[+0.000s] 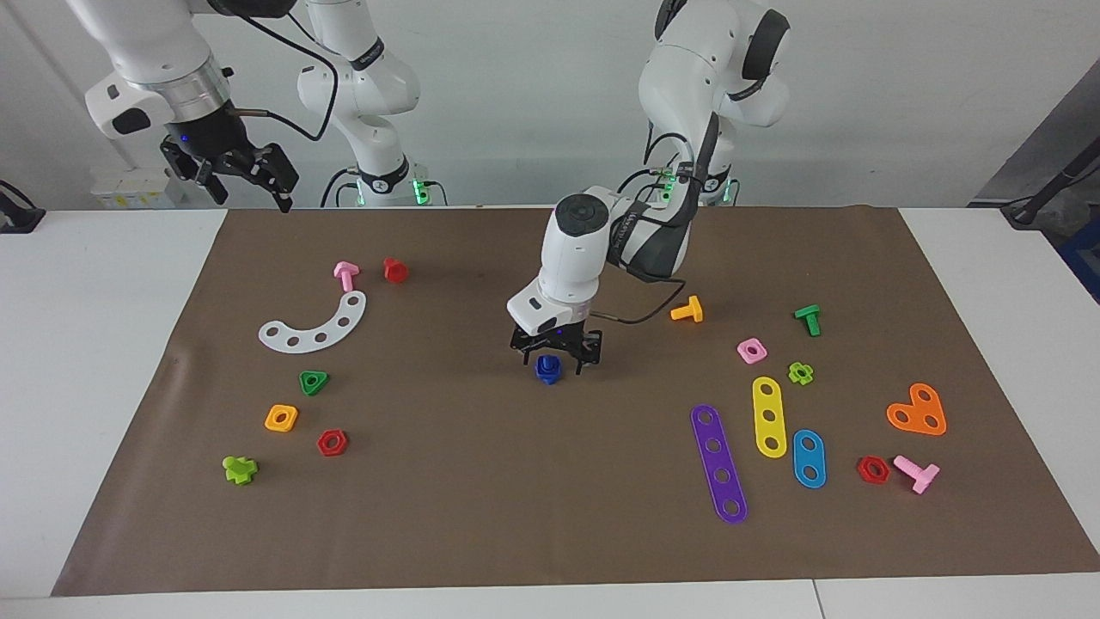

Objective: Unscrew and place screws in storage area

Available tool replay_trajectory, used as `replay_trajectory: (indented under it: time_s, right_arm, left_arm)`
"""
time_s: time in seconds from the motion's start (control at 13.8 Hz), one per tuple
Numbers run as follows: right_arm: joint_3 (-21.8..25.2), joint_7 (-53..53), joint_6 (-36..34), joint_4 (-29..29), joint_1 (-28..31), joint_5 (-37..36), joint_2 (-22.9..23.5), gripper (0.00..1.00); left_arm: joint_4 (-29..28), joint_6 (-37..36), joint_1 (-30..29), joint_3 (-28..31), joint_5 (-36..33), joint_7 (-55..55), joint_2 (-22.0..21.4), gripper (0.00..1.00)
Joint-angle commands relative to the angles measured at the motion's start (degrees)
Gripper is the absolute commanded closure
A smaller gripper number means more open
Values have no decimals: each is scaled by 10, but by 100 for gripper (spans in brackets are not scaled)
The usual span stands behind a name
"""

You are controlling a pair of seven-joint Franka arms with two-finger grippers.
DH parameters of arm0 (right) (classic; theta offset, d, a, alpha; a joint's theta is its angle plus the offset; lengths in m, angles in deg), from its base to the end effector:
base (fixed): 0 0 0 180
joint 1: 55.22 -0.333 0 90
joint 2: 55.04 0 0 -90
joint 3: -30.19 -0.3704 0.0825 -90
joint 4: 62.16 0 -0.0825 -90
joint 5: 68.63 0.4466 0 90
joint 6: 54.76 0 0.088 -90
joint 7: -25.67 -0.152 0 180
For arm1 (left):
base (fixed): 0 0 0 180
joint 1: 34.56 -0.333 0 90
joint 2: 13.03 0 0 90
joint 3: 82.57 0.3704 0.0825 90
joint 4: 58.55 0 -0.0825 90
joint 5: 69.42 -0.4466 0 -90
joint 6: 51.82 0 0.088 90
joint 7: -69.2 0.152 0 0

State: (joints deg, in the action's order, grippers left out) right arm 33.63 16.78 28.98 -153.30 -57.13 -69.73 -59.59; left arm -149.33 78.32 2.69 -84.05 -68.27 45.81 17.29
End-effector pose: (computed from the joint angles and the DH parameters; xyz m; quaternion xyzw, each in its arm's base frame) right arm 0.5738 -0.0199 0.6614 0.9955 -0.0914 -0.0244 0.0088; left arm 0.6203 -0.4957 0.3149 0.9889 -0.1250 0.0601 0.0531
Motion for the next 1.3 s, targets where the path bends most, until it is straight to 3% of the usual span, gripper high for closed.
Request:
replay_trajectory:
  time_s: [0.0, 0.51, 0.72, 1.23]
  right_arm:
    - [-1, 10, -9, 9, 4, 12, 2, 0]
    - [-1, 10, -9, 9, 4, 12, 2, 0]
    - [-1, 10, -9, 9, 4, 12, 2, 0]
    - [-1, 10, -9, 9, 4, 12, 2, 0]
  left_arm:
    - [-24, 22, 11, 10, -13, -18, -5, 0]
    - [-74, 66, 17, 8, -10, -42, -15, 2]
    - [-74, 65, 20, 8, -10, -47, -18, 13]
    - [-89, 64, 24, 6, -8, -53, -23, 14]
